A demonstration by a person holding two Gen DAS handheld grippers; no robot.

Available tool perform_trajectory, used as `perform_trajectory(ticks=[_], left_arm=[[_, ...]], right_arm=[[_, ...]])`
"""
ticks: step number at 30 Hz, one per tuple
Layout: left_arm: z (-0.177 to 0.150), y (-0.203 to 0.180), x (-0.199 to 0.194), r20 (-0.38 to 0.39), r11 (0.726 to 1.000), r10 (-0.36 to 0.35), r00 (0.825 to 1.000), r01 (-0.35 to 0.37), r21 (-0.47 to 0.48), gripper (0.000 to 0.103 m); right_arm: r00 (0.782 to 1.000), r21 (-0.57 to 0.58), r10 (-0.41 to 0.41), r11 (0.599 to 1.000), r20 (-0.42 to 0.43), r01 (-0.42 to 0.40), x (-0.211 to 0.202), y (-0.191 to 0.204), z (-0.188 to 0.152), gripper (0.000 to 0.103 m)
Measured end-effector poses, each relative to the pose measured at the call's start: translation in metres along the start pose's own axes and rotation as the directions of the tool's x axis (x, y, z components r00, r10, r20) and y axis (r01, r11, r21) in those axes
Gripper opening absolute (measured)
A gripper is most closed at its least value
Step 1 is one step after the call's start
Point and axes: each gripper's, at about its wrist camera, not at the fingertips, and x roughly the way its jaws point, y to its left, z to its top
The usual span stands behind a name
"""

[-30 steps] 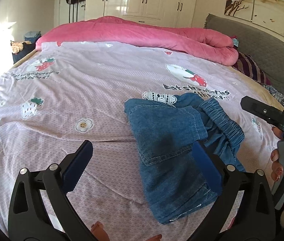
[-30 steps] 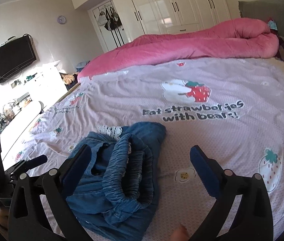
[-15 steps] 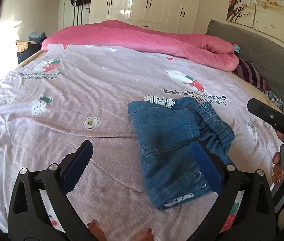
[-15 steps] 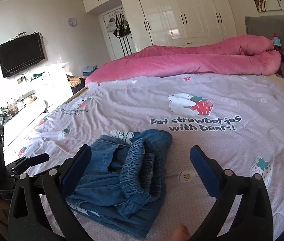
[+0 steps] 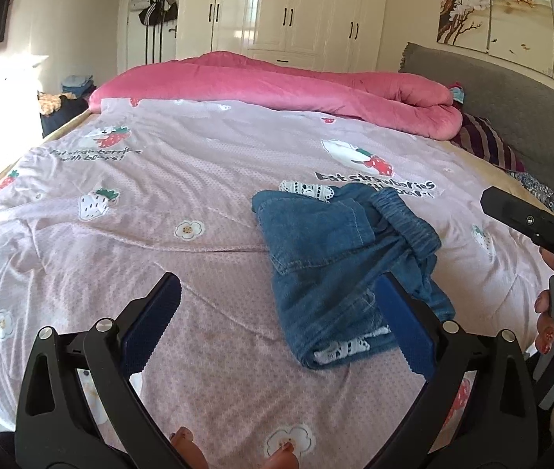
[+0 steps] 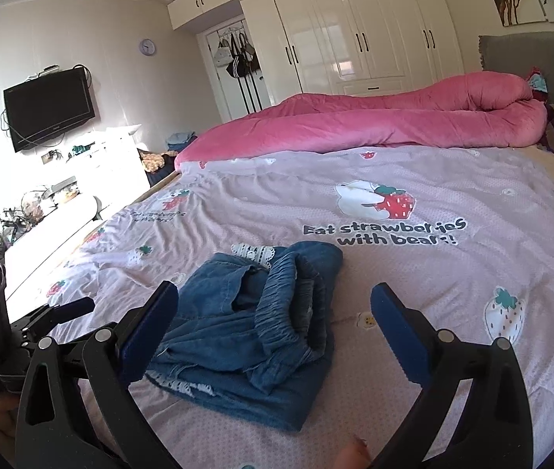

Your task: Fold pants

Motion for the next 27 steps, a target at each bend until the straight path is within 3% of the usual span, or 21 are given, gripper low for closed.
perform_trajectory(ticks=[27], left_arm=[[-0.024, -0.007, -0.019, -0.004, 1.0, -0.006, 1.0, 0.006, -0.011, 0.093]], right_arm=[[1.0, -0.036, -0.022, 0.999, 0.008, 0.022, -0.02, 0.013, -0.022, 0.098]])
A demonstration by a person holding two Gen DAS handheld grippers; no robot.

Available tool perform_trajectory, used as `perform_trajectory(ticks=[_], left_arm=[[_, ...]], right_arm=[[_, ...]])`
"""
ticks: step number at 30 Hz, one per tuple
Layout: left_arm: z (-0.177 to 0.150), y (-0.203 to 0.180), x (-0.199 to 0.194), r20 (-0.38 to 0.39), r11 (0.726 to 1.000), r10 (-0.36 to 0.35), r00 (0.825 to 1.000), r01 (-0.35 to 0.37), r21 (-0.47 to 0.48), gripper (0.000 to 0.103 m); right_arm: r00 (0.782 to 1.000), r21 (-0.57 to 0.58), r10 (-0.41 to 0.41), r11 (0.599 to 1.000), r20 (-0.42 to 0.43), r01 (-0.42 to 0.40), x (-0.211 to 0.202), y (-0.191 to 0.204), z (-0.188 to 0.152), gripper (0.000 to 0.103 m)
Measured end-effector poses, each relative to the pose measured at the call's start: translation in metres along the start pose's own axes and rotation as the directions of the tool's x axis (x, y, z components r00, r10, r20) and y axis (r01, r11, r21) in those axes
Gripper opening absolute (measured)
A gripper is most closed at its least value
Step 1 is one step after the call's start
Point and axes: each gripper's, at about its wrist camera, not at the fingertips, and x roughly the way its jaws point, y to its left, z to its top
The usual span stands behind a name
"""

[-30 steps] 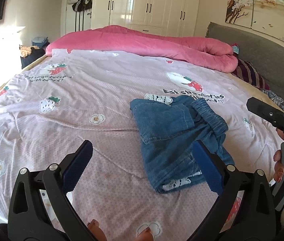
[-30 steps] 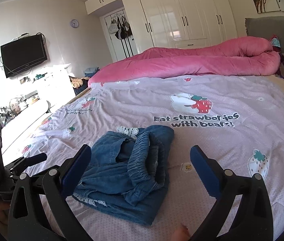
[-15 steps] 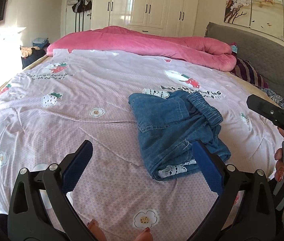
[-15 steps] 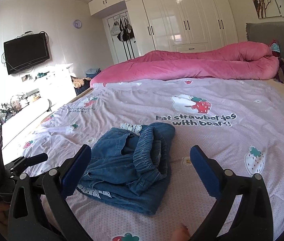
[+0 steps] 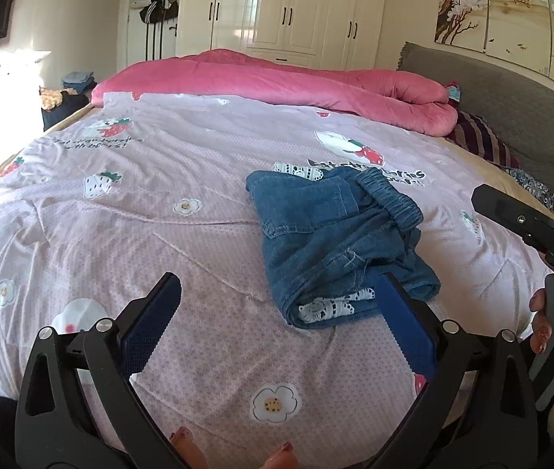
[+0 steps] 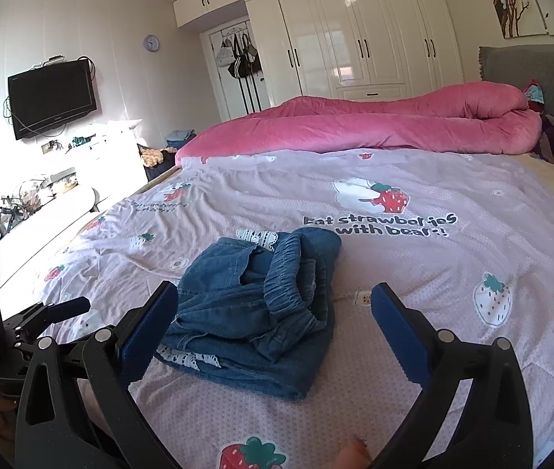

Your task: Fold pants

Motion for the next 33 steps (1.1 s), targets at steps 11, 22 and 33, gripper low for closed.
perform_trajectory(ticks=[11, 22, 33], left_arm=[[-0.005, -0.003, -0.007, 0.005, 1.0, 0.004, 1.0, -0.004, 0.007, 0.093], [-0.018, -0.006, -0.014, -0.012, 1.0, 0.005, 1.0, -0.005, 0.005, 0.093], [-0.03, -0.005, -0.02, -0.028, 1.0, 0.0, 1.0, -0.001, -0.013, 0.093]], right_arm=[[0.999, -0.008, -0.02, 1.0, -0.035, 0.02, -0.003, 0.005, -0.014, 0.098], [0.998, 0.001, -0.021, 1.0, -0.065, 0.021, -0.009, 0.007, -0.028, 0.098], [0.996, 0.006, -0.033, 0.999, -0.081, 0.034, -0.02, 0.009, -0.043, 0.098]])
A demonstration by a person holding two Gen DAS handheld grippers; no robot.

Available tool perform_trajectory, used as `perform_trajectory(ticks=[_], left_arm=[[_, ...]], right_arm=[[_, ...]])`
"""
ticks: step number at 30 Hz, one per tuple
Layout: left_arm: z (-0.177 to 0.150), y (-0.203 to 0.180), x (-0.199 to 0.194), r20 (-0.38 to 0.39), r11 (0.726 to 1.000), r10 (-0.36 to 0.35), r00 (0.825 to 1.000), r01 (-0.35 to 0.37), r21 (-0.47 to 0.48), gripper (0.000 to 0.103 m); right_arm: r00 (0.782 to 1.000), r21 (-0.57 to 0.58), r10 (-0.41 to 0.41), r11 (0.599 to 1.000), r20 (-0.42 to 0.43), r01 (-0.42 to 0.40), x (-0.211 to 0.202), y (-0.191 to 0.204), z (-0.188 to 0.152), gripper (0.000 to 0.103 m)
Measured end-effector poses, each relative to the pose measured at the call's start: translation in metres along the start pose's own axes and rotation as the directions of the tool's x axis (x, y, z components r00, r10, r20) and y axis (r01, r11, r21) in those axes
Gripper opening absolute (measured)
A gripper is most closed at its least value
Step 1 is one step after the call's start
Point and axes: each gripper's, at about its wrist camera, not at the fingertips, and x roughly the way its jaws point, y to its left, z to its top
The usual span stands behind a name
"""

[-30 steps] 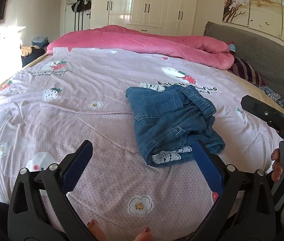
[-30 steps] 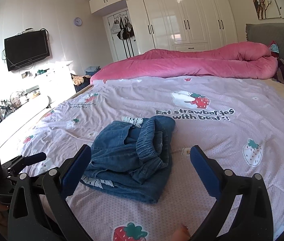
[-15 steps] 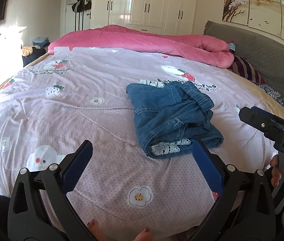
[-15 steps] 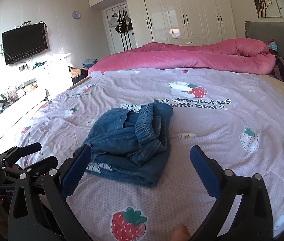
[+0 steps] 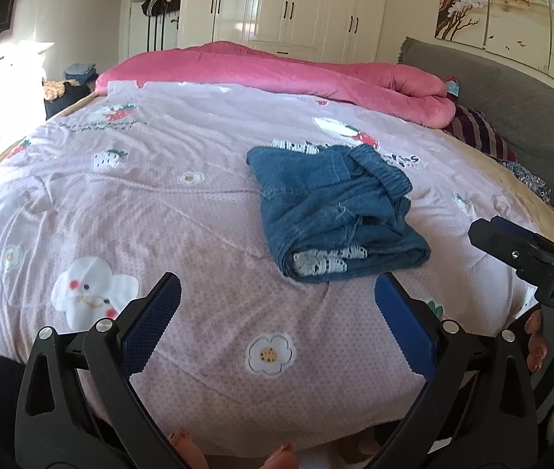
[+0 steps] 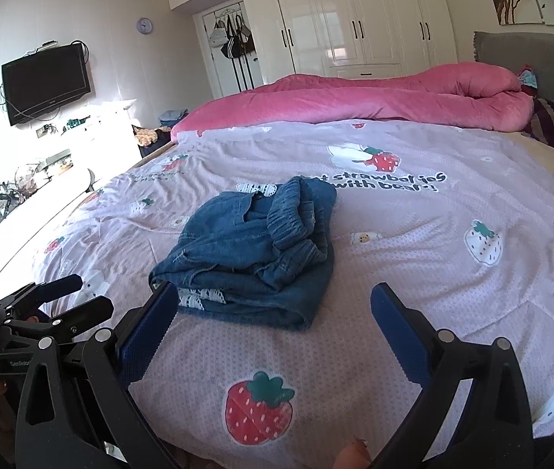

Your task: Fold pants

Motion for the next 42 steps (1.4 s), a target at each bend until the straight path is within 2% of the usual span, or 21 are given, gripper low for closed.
perform_trajectory(ticks=[13, 20, 29, 42], left_arm=[[-0.018, 0.0, -0.003, -0.042, 1.0, 0.01, 0.999, -0.01, -0.007, 0.093], [-0.024, -0.002, -0.005, -0.057, 1.0, 0.017, 0.998, -0.017, -0.009, 0.093], [-0.036, -0.001, -0.003, -0.102, 1.0, 0.016, 0.995, -0.019, -0.025, 0.093], [-0.041, 0.008, 0.009, -0.115, 0.998, 0.036, 0.993, -0.041, -0.045, 0.093]], right_arm=[[0.999, -0.022, -0.039, 0.999, -0.02, 0.039, -0.013, 0.008, -0.022, 0.098], [0.999, -0.028, -0.027, 0.999, -0.032, 0.026, -0.016, 0.014, -0.03, 0.099], [0.997, -0.048, -0.033, 0.998, -0.068, 0.03, -0.011, 0.021, -0.039, 0.098], [0.993, -0.069, -0.069, 0.996, -0.1, 0.062, 0.004, 0.019, -0.046, 0.099]])
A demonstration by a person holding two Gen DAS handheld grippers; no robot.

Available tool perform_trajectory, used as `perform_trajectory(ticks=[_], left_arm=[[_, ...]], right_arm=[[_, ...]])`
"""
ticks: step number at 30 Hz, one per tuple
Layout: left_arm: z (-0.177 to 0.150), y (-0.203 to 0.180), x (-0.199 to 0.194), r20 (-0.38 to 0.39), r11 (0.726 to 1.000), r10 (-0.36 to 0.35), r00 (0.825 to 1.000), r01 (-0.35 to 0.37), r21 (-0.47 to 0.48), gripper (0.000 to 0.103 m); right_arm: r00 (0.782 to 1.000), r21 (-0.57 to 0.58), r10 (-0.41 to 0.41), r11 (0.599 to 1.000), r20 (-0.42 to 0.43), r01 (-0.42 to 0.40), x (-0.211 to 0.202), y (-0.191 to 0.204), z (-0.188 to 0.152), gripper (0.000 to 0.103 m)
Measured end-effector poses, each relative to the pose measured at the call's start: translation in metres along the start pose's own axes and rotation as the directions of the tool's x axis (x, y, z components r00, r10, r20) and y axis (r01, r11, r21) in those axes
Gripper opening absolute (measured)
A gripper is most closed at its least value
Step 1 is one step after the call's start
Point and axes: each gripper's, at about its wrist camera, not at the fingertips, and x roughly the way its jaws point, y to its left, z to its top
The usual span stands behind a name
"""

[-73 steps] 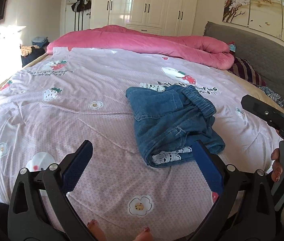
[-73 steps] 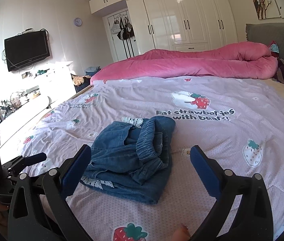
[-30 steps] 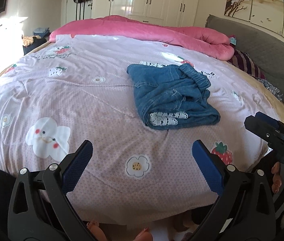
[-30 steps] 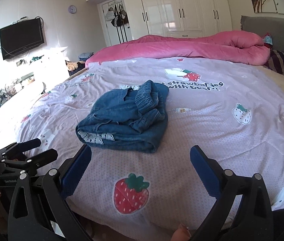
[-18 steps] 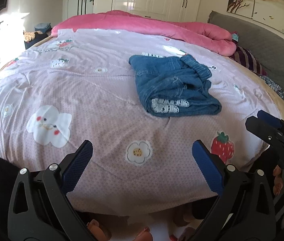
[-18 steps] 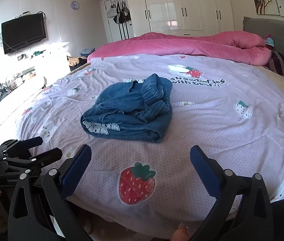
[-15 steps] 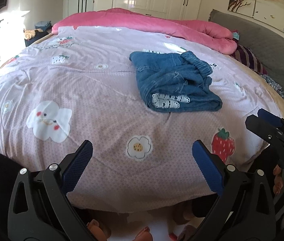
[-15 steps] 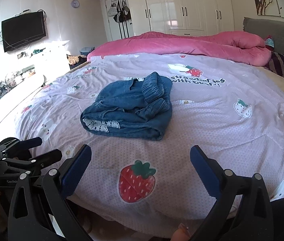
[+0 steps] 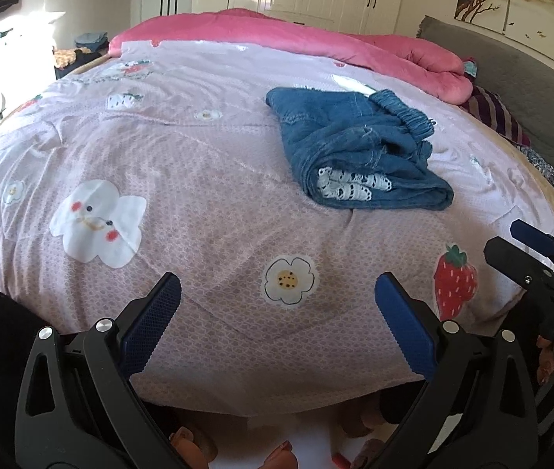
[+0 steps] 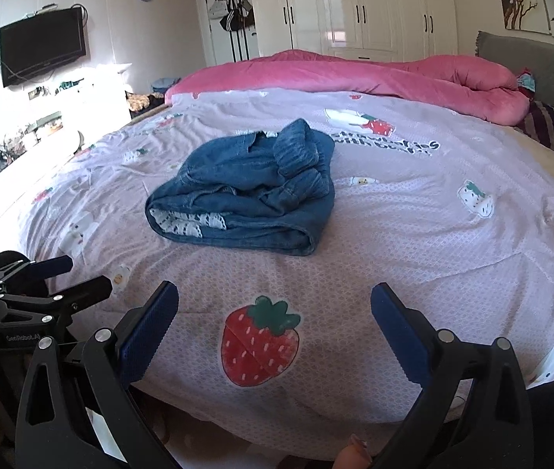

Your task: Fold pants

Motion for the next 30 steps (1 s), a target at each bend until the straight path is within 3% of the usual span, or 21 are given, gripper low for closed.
perform_trajectory(ticks=[30], left_arm=[[0.002, -0.003, 0.005, 0.02, 1.0, 0.006, 1.0, -0.006, 0.021, 0.093]], right_arm=[[1.0, 0.028, 0.007, 1.0, -0.011, -0.007, 0.012, -0.006, 0.001, 0.099]])
